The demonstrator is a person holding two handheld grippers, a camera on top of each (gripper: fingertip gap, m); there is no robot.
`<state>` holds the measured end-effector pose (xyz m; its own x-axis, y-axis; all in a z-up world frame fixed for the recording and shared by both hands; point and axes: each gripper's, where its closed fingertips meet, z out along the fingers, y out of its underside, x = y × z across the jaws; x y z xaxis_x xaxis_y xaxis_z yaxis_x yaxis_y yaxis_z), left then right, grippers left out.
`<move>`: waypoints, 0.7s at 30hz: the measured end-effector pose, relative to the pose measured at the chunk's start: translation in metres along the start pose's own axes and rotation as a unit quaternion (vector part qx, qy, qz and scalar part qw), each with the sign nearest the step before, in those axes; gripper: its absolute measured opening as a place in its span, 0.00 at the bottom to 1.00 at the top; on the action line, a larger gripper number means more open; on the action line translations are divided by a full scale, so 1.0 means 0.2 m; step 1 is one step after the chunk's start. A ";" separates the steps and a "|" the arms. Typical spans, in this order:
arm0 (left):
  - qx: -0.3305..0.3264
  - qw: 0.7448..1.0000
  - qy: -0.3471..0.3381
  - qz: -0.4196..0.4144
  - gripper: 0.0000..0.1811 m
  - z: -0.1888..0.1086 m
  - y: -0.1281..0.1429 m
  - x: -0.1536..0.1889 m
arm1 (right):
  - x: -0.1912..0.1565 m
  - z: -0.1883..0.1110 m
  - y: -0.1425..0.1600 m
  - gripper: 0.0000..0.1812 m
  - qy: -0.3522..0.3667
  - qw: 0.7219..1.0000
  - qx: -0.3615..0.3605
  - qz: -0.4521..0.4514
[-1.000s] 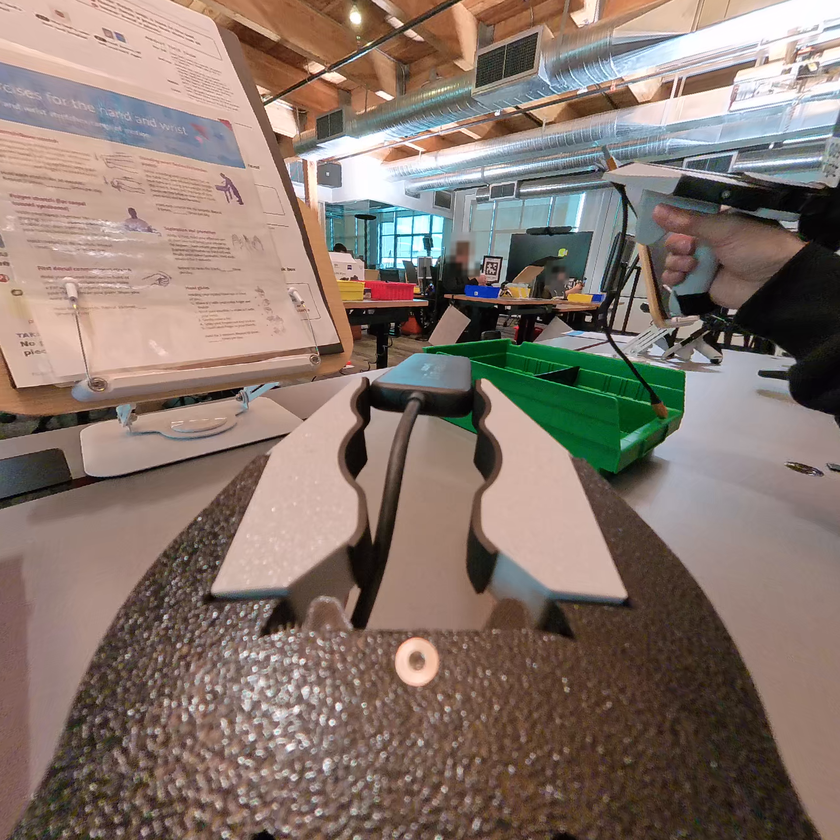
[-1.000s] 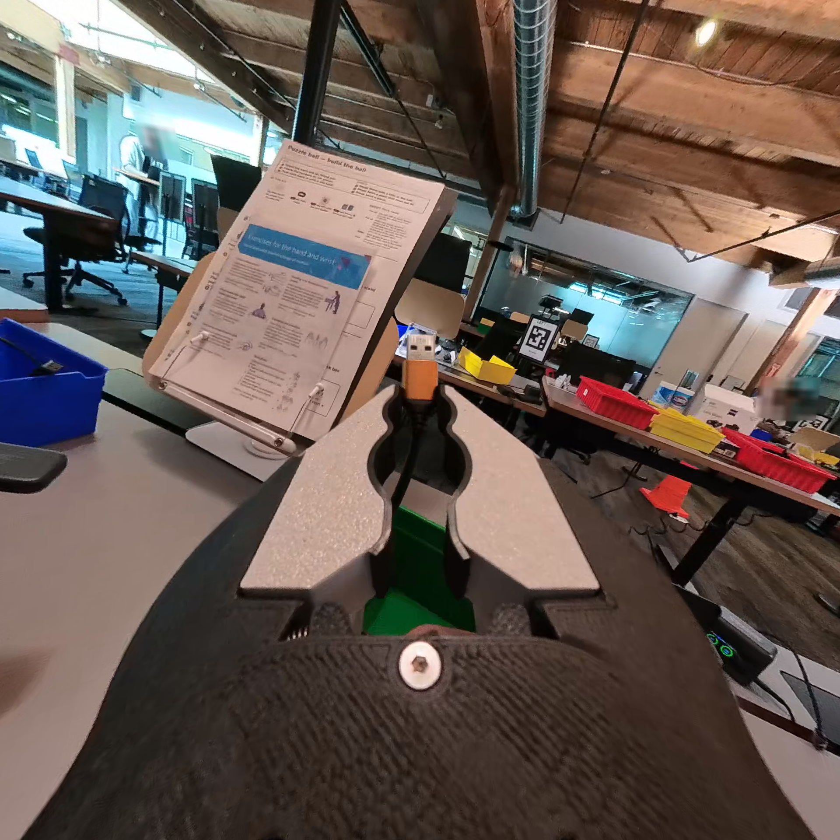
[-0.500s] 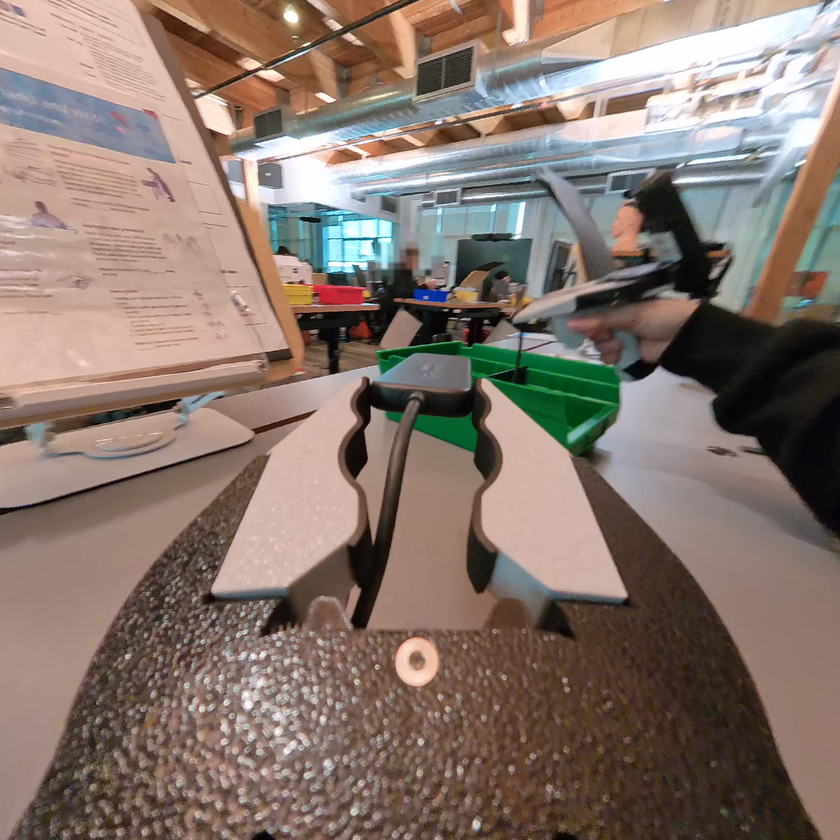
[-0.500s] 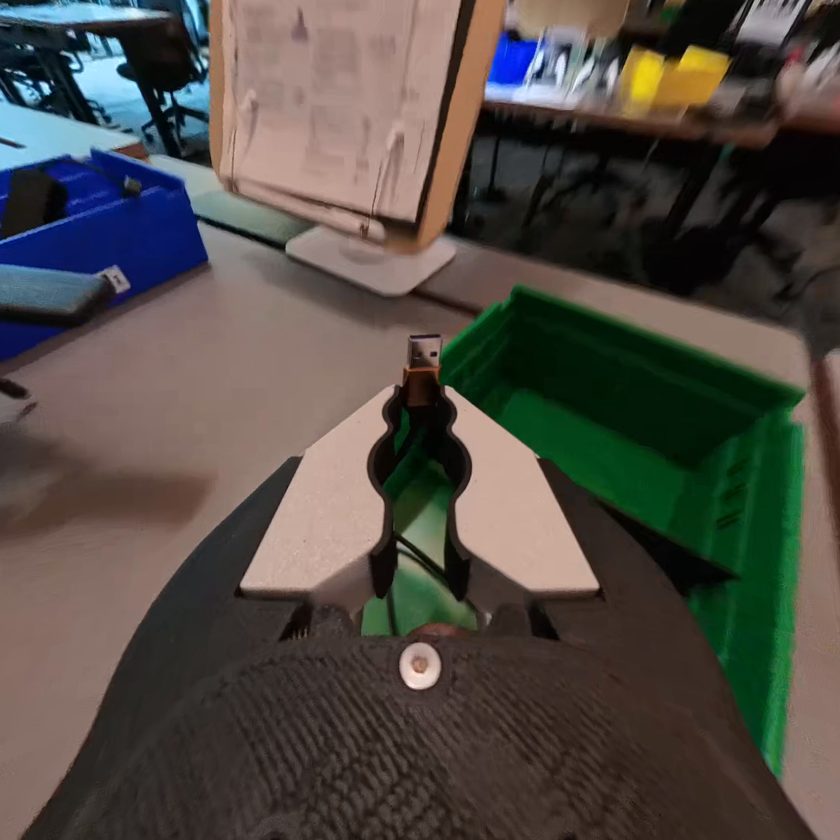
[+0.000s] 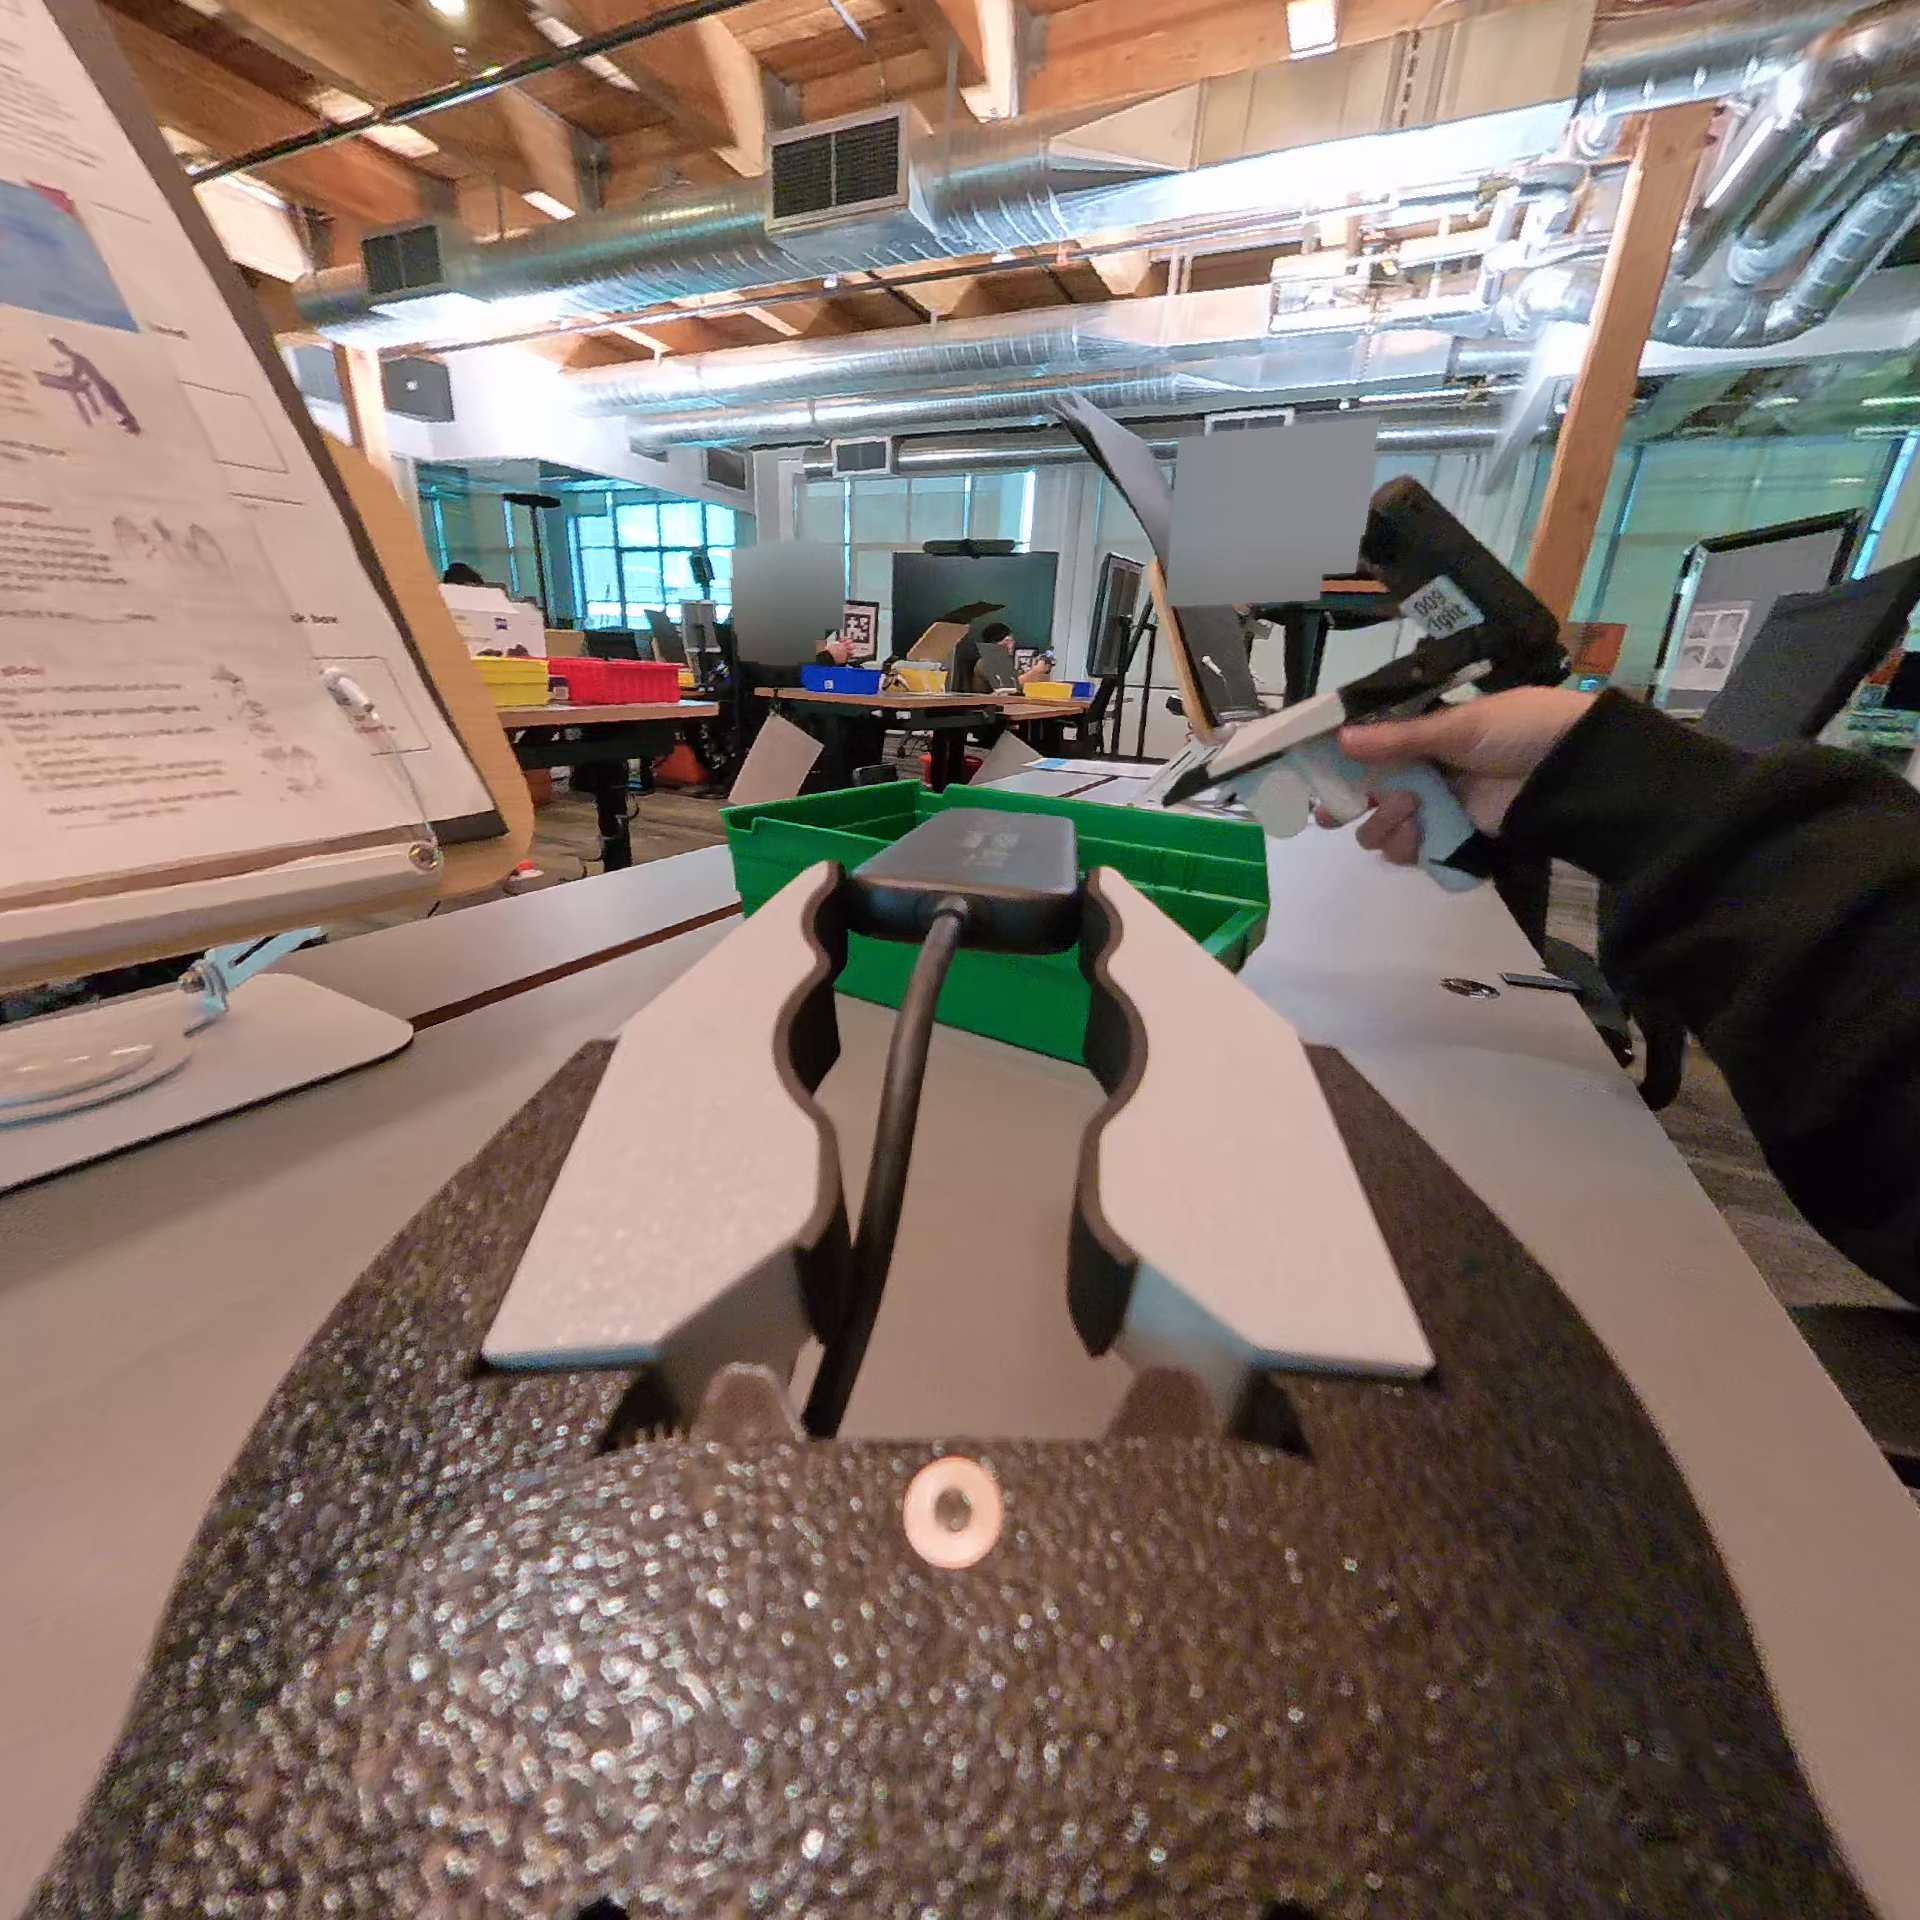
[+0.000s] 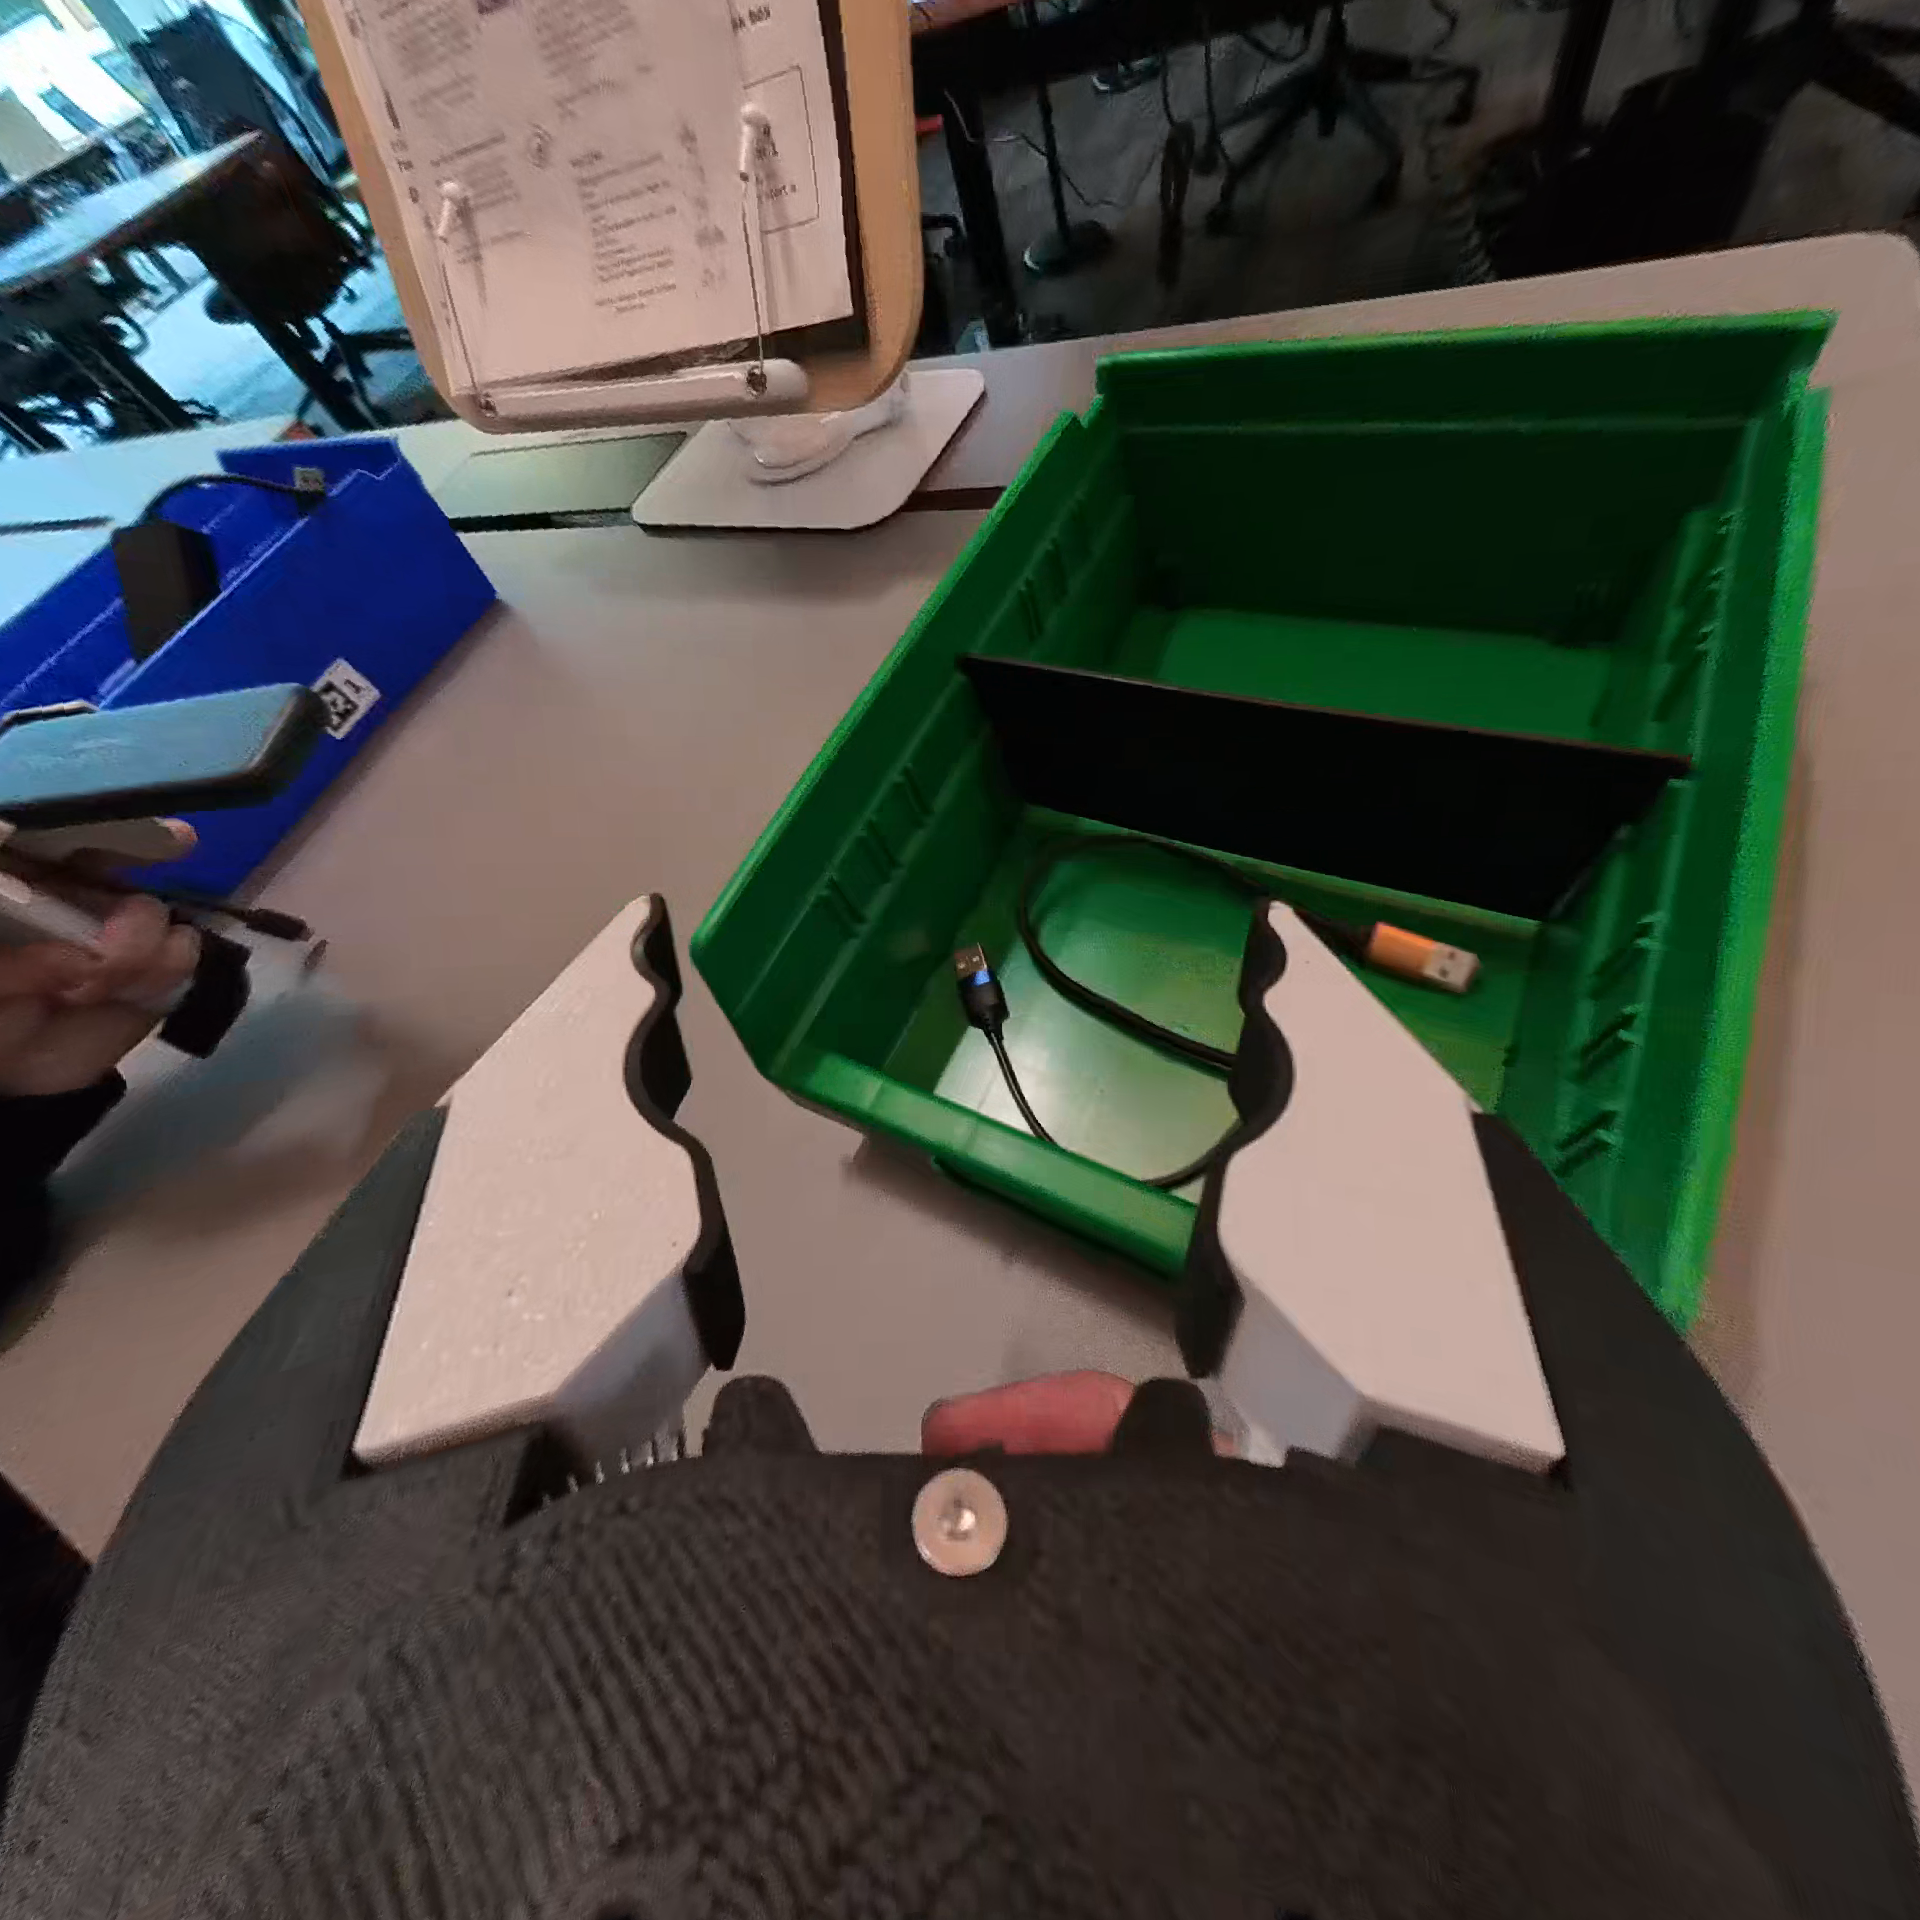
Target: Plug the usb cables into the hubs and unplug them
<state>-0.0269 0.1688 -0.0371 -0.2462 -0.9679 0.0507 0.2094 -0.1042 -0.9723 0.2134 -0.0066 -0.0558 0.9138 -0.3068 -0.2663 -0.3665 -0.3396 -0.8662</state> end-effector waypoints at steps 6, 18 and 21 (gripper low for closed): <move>0.044 0.994 0.079 0.052 0.23 -0.01 -0.06 0.16 | -0.36 -0.12 -0.11 0.41 -0.219 0.971 0.047 0.080; 0.054 0.968 0.204 0.139 0.24 -0.04 -0.04 0.40 | -1.25 0.07 0.26 0.32 -0.531 0.811 -0.153 0.190; 0.052 0.965 0.203 0.159 0.24 -0.04 -0.03 0.41 | -1.26 0.06 0.25 0.17 -0.546 0.796 -0.154 0.210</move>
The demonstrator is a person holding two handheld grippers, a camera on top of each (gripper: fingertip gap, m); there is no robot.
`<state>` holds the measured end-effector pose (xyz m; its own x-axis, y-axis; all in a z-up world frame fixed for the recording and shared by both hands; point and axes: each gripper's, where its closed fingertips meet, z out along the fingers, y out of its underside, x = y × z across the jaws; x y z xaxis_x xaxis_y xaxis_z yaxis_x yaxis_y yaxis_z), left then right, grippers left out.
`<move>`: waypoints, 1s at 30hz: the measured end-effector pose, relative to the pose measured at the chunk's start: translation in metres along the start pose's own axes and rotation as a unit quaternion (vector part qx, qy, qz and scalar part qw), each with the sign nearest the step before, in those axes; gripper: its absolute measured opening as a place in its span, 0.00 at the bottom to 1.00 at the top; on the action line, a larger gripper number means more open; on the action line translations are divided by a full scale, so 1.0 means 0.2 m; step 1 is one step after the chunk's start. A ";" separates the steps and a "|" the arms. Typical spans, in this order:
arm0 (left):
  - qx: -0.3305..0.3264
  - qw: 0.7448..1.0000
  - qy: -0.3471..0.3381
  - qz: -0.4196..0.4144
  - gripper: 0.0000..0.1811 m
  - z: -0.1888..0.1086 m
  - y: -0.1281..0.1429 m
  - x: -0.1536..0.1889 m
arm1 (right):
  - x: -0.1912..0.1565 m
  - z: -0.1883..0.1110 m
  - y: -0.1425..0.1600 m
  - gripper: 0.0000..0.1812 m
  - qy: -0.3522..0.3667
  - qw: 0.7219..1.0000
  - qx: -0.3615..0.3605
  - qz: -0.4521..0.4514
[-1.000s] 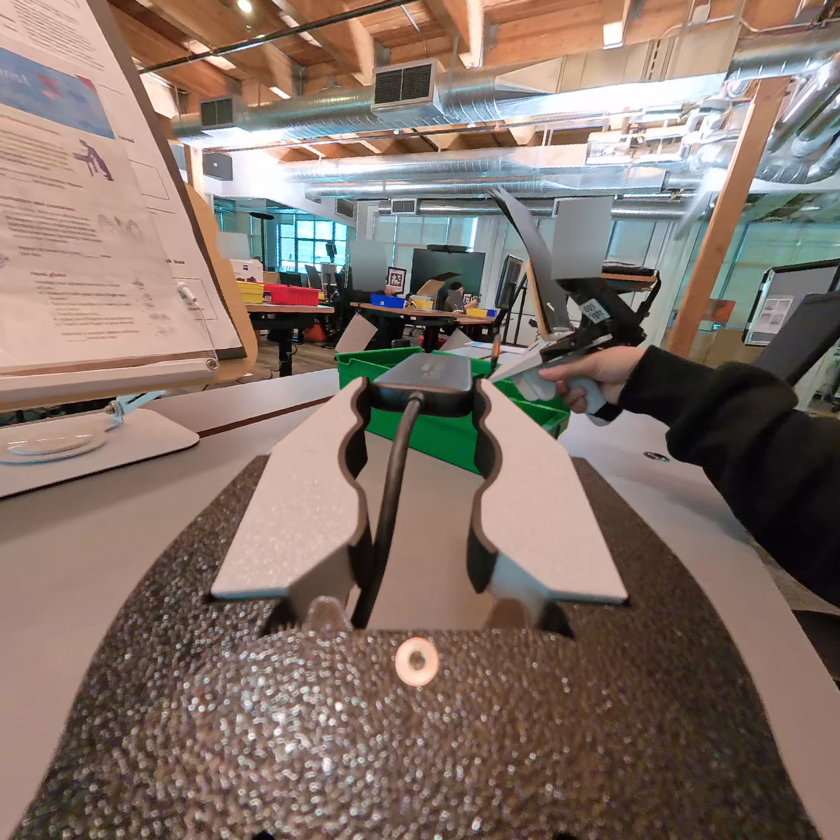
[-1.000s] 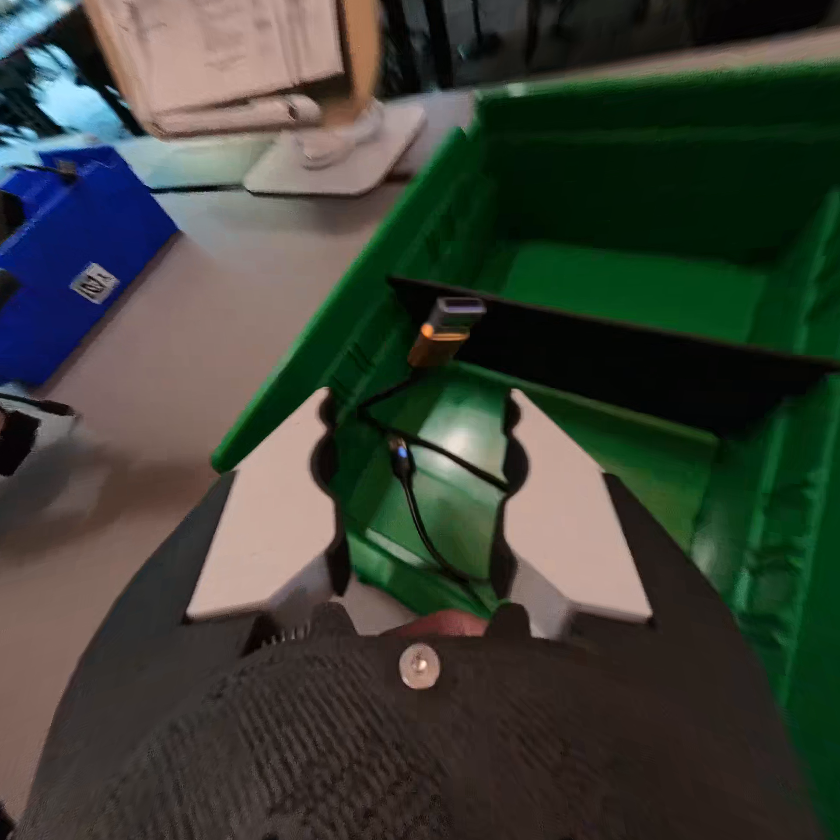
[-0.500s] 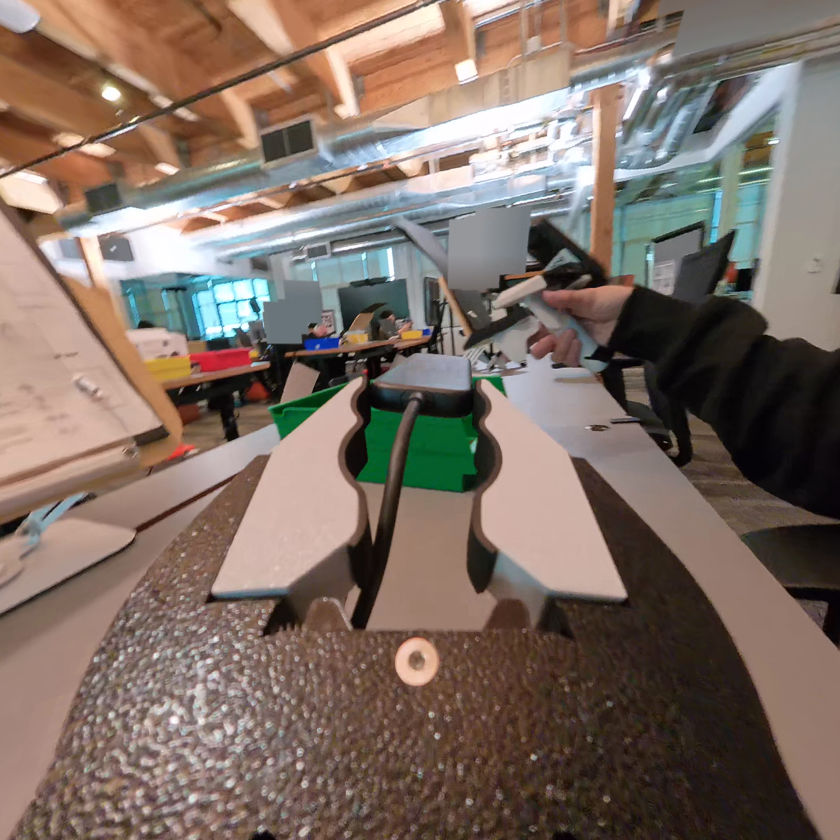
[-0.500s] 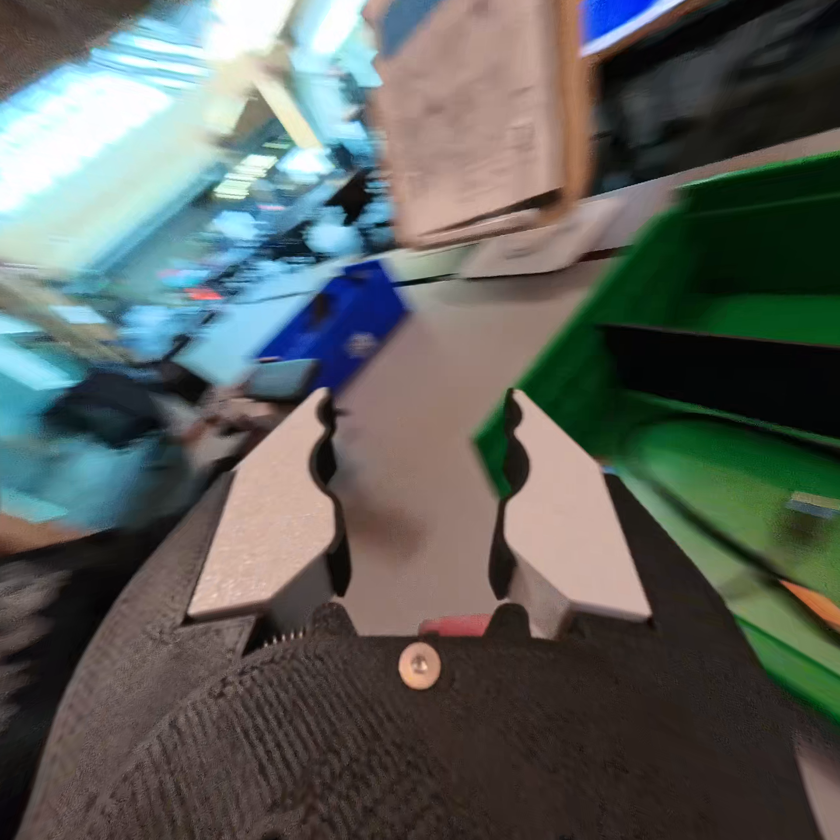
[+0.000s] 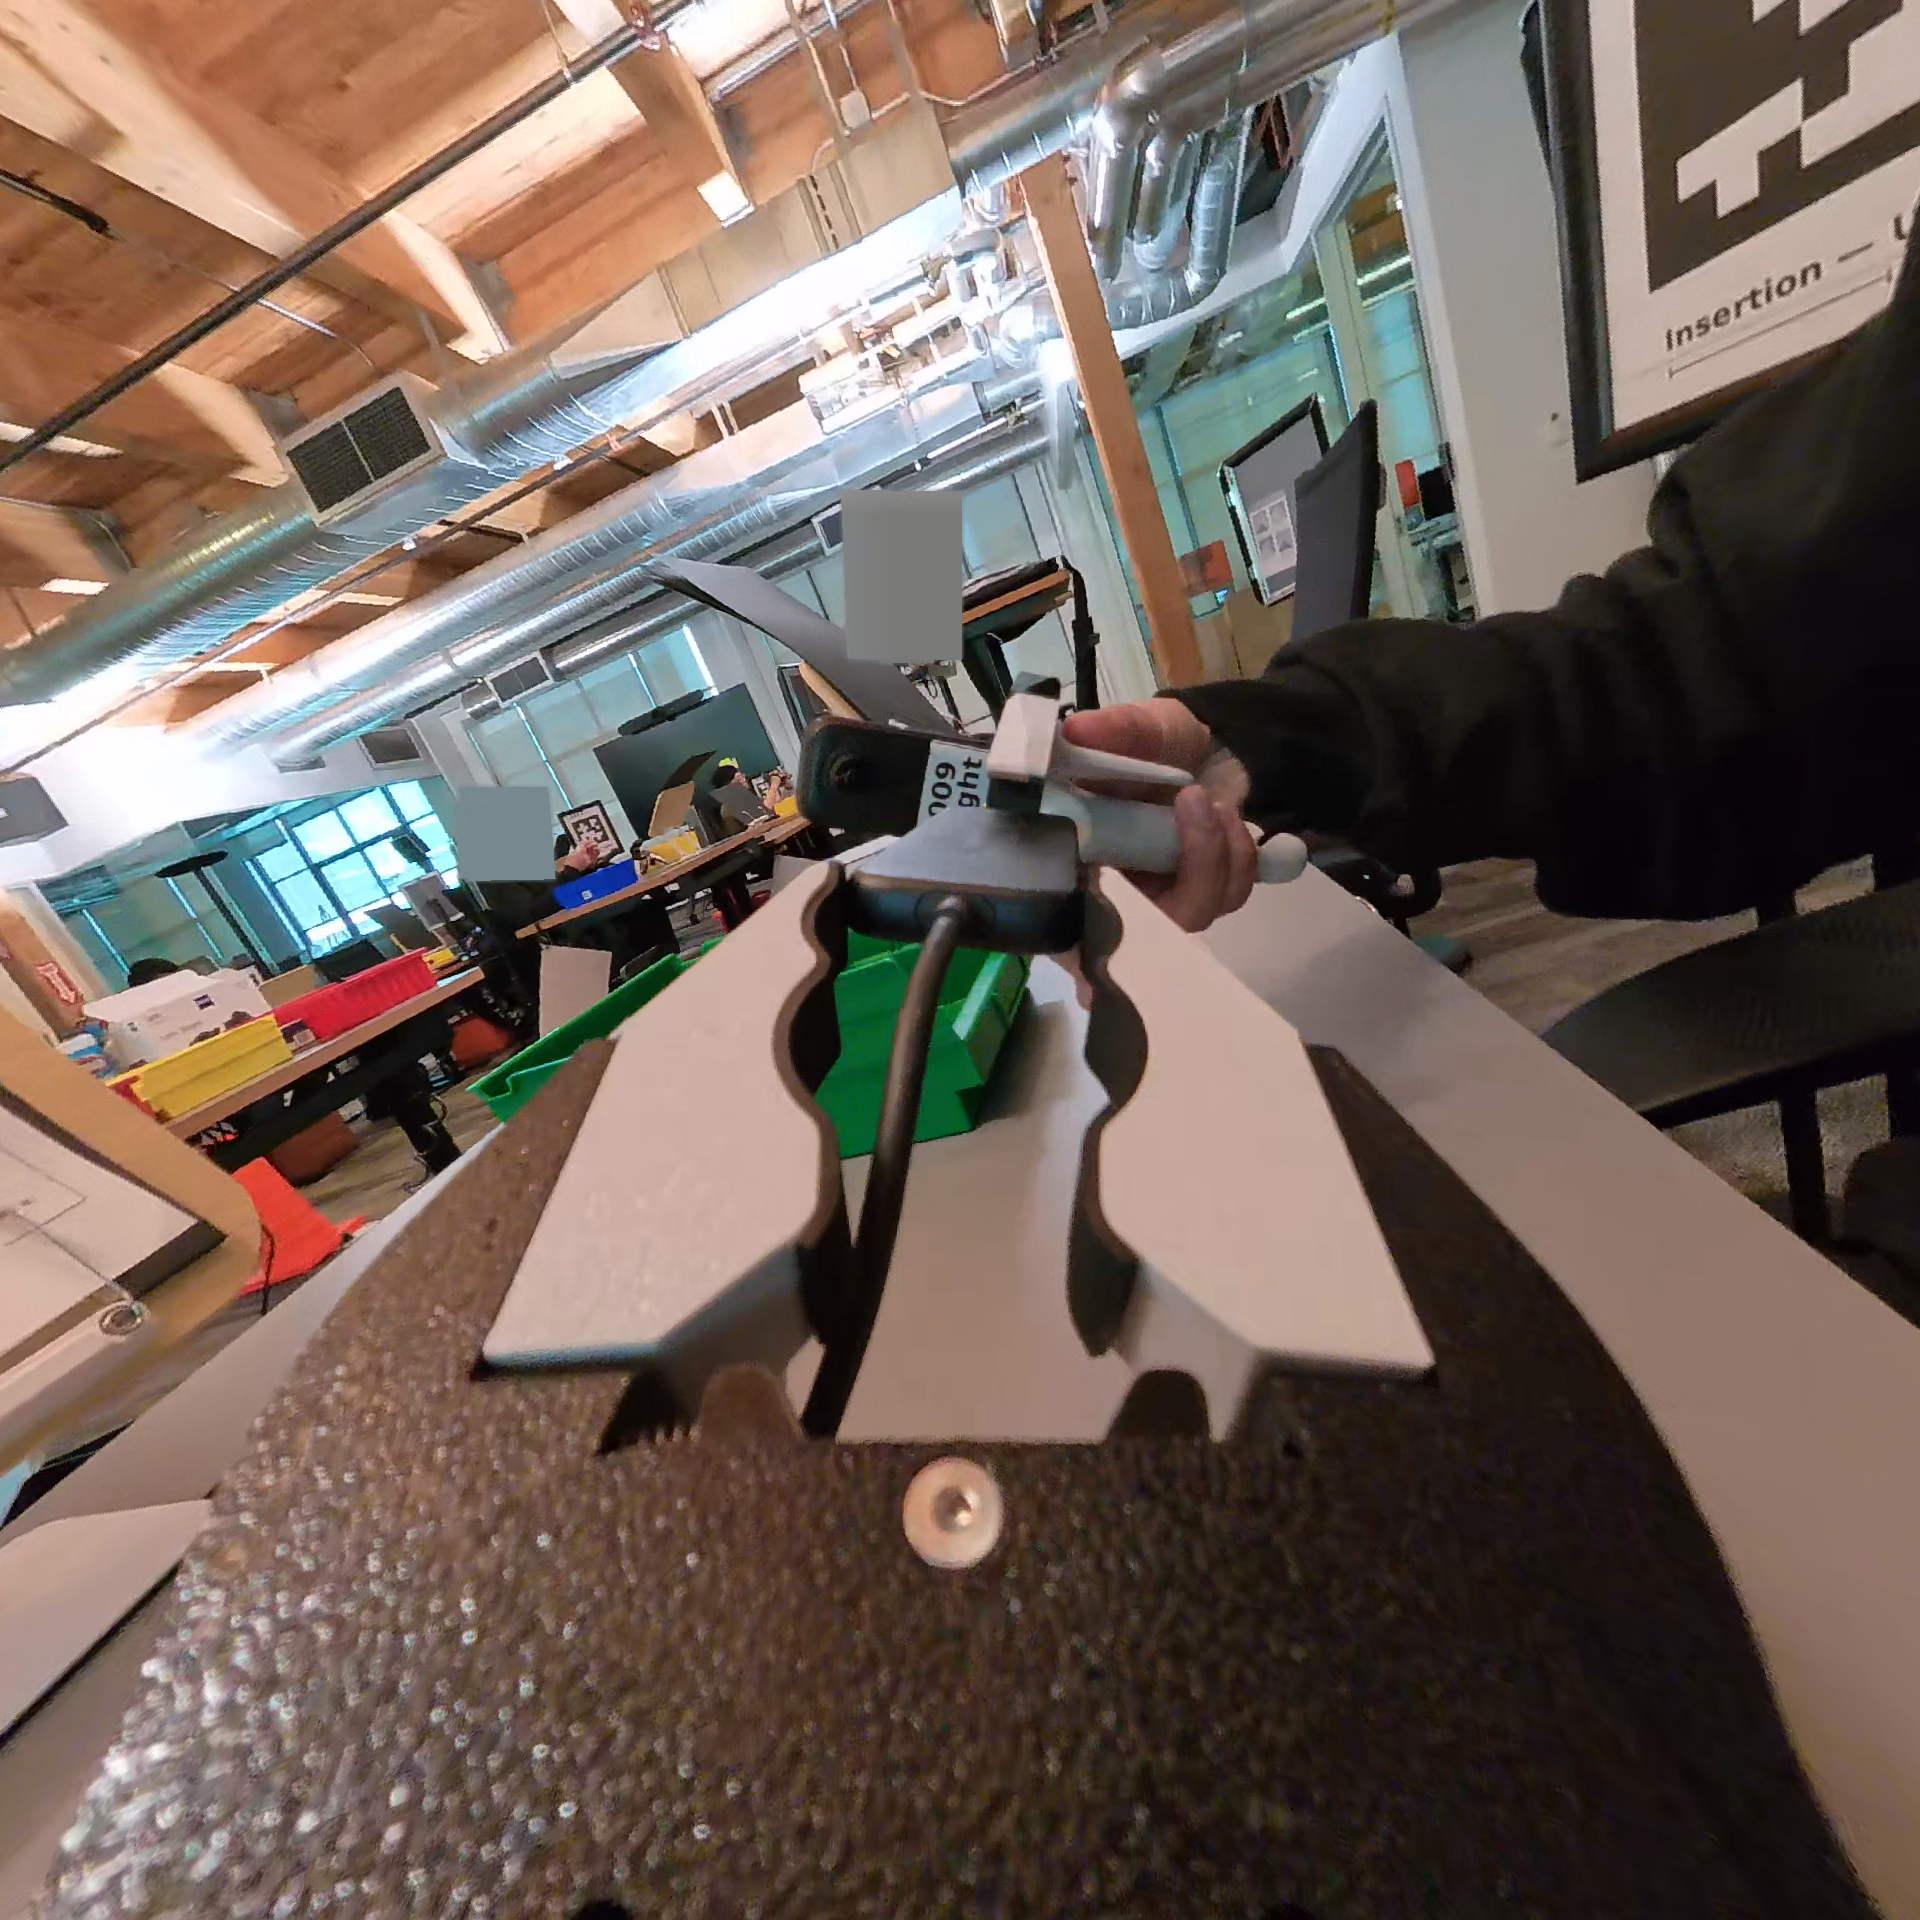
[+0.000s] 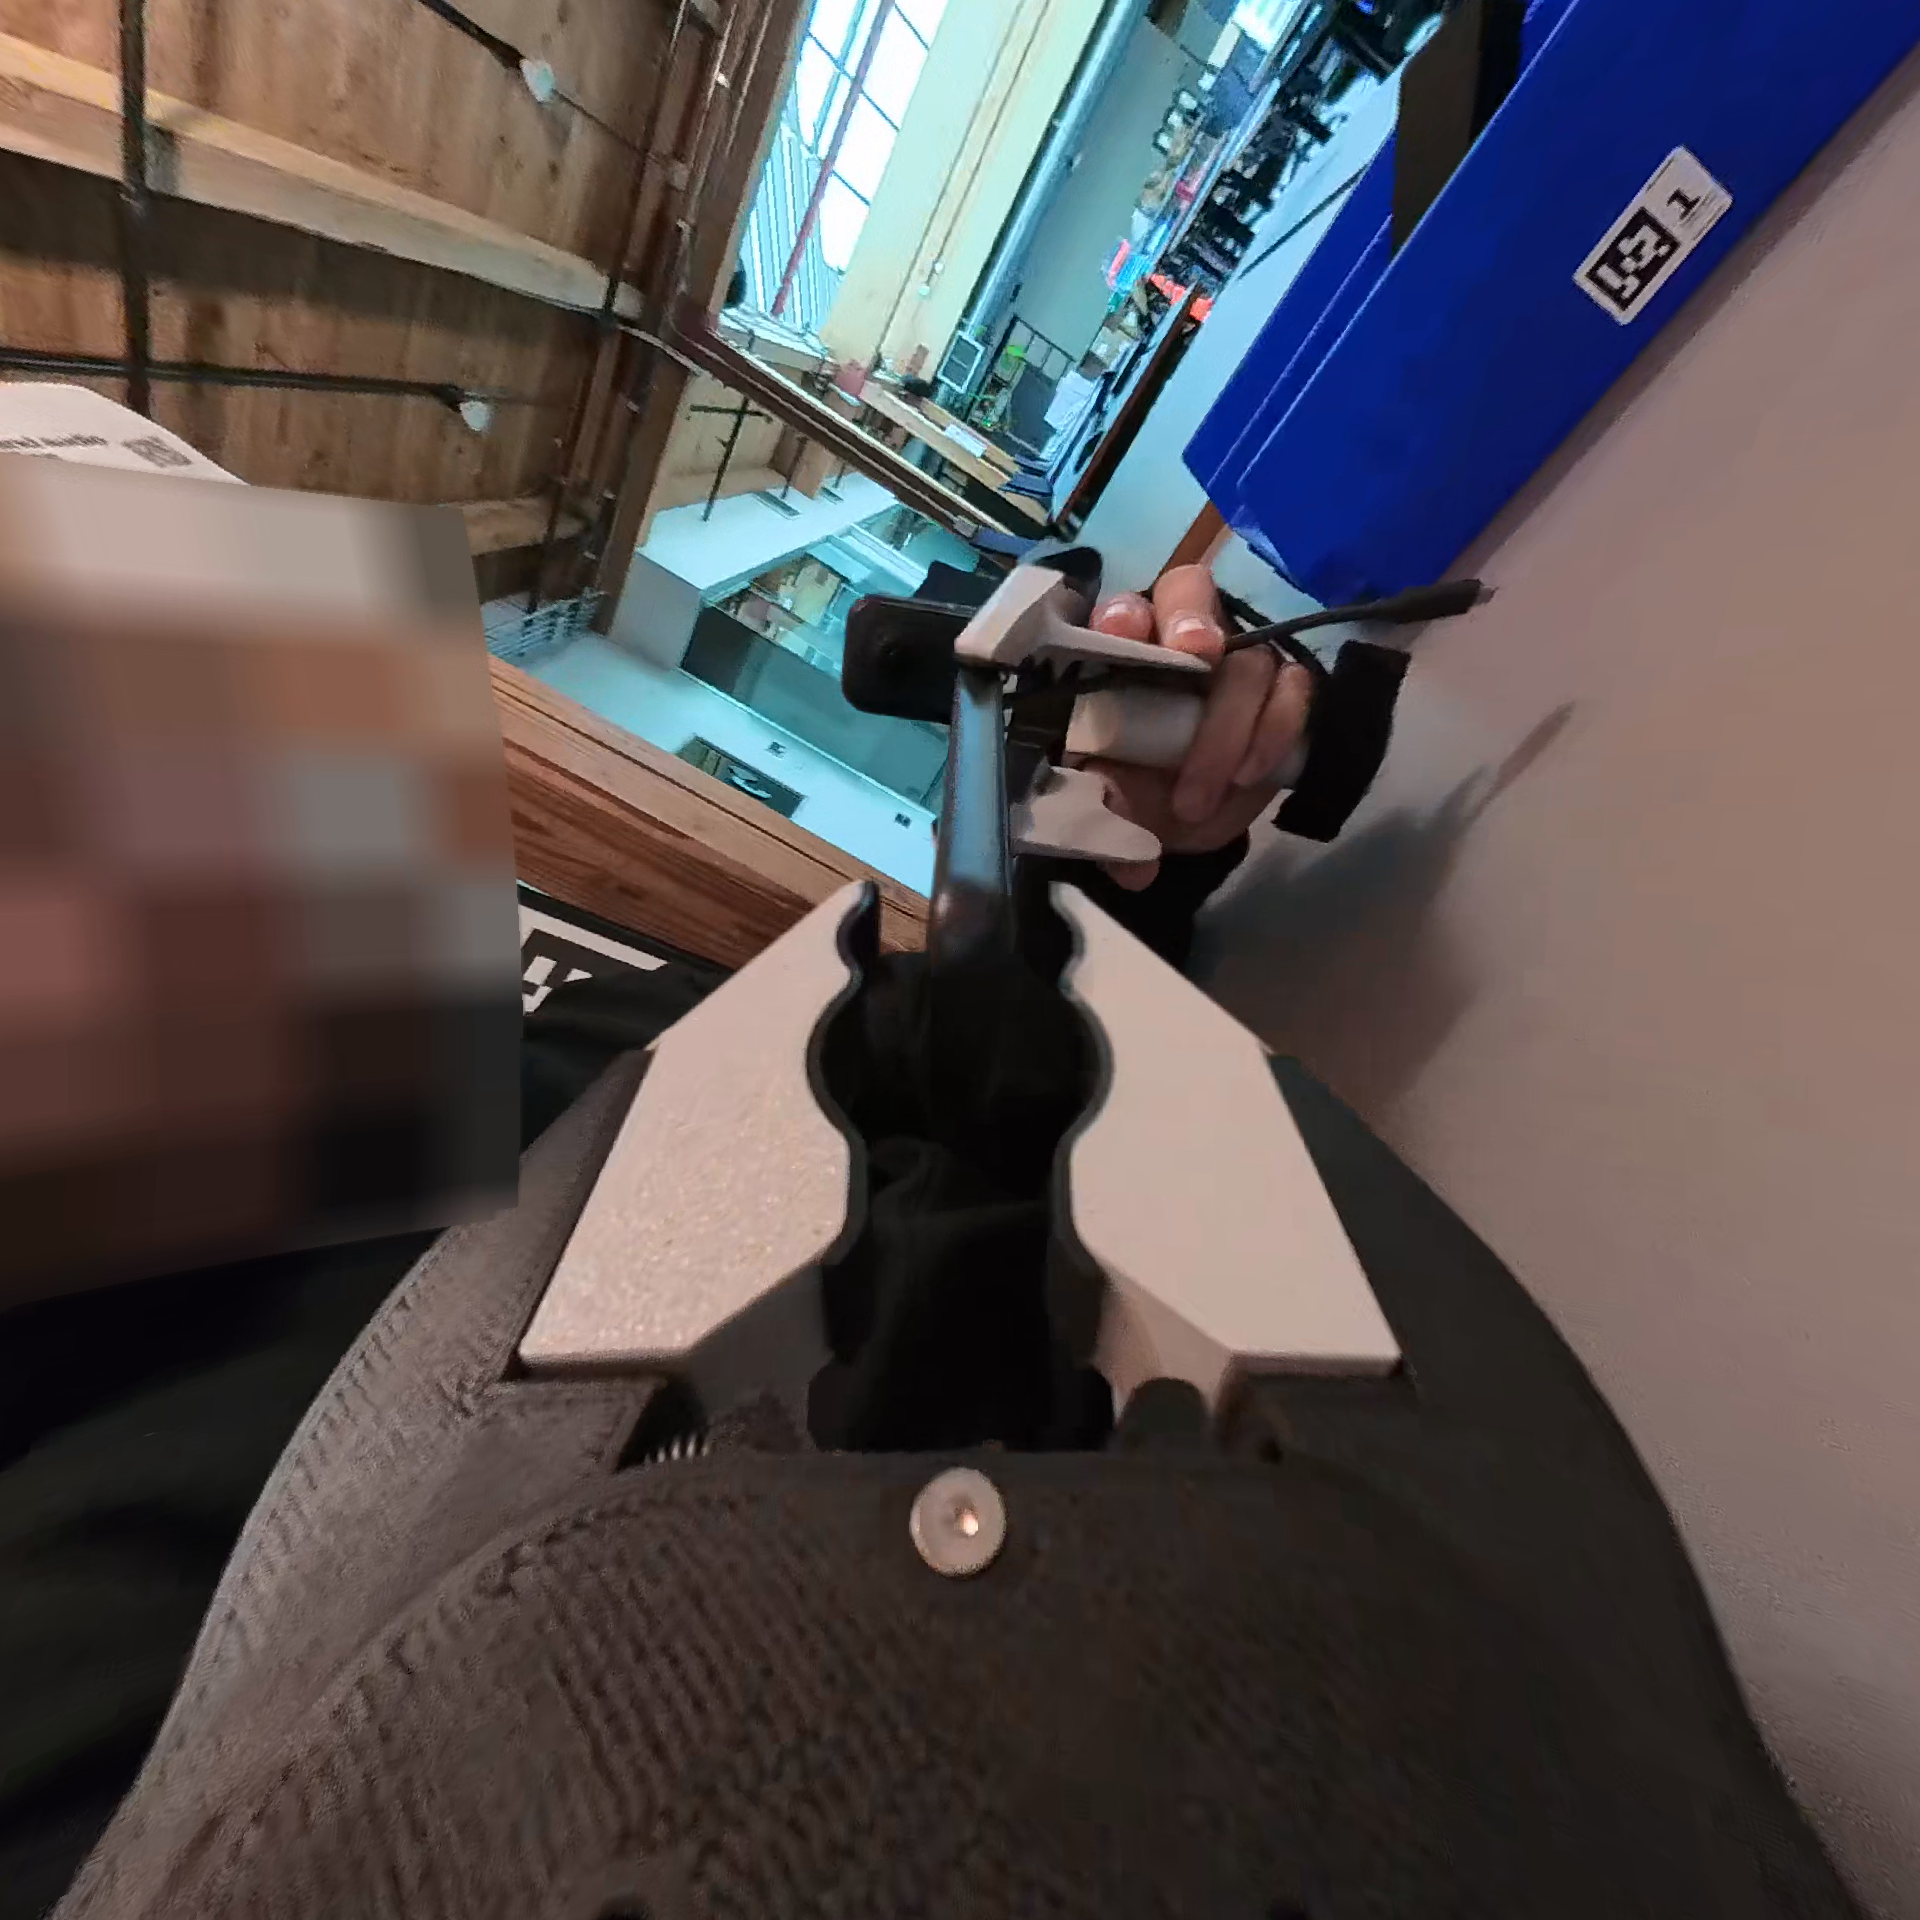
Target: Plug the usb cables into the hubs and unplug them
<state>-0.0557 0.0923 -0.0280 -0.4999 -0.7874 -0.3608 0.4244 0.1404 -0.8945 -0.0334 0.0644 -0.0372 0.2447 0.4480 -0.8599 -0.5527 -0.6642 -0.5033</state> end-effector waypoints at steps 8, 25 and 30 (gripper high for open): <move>-0.016 0.999 0.008 0.039 0.23 0.03 0.02 0.04 | 0.00 0.08 0.02 0.10 -0.009 1.000 0.016 0.014; 0.087 0.982 -0.167 -0.017 0.60 -0.10 -0.14 -0.24 | -0.14 -0.18 -0.34 0.06 0.155 0.951 0.135 -0.231; 0.064 0.977 -0.201 -0.021 0.60 -0.11 -0.09 -0.29 | -0.31 -0.50 -0.58 0.06 0.321 0.870 0.150 -0.341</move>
